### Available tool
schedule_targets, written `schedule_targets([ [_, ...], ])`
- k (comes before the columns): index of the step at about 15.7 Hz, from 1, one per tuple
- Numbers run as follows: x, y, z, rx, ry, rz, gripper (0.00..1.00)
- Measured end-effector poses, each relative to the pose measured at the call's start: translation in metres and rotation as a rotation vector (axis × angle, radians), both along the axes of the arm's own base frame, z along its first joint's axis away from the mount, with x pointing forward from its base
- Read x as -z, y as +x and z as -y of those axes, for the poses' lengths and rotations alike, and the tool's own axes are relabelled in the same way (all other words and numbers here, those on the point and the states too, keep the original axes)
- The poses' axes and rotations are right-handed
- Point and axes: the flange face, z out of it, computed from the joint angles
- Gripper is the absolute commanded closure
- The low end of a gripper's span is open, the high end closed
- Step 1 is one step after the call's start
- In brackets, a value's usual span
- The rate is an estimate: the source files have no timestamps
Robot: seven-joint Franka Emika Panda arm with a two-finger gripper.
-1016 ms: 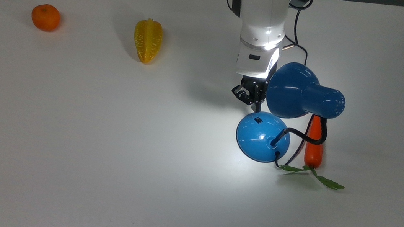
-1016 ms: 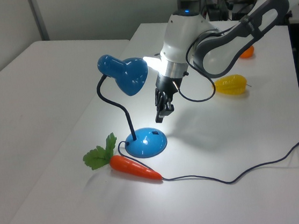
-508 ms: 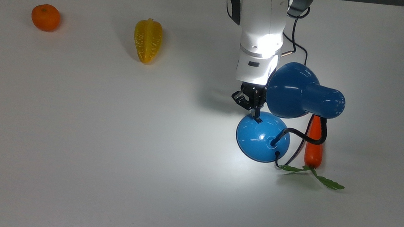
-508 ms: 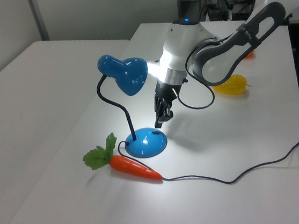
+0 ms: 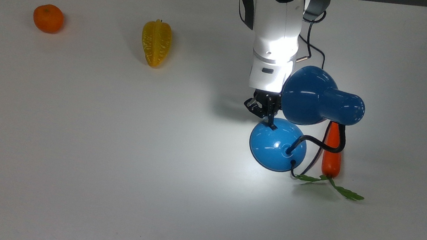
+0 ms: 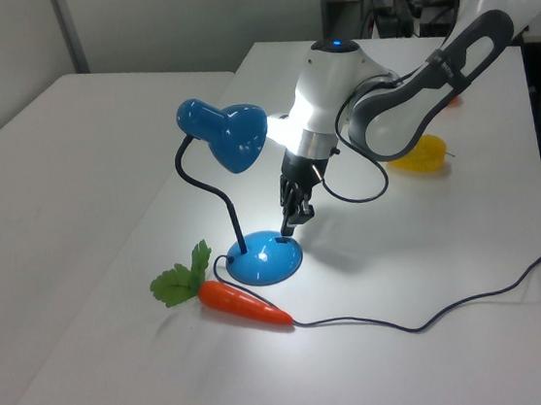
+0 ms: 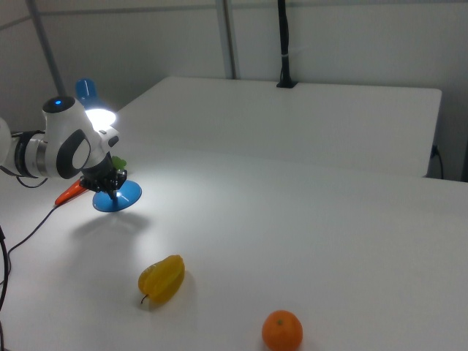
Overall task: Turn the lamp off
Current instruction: 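Press down on the lamp base switch with the gripper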
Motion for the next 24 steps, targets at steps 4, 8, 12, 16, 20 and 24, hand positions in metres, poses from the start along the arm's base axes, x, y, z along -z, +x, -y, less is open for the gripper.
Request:
schedule_targets([
  [4, 0.004, 0.000, 0.000, 0.000, -0.003, -0.005, 1.00],
  [8, 0.004, 0.000, 0.000, -0.004, -0.006, -0.003, 1.00],
  [12, 0.004, 0.000, -0.001, -0.007, -0.009, -0.001, 1.00],
  [16, 0.004, 0.000, -0.002, -0.010, -0.009, 0.004, 1.00],
  [20, 0.003, 0.000, -0.009, -0.018, 0.009, 0.038, 1.00],
  [24, 0.003, 0.000, -0.010, -0.028, 0.000, 0.042, 1.00],
])
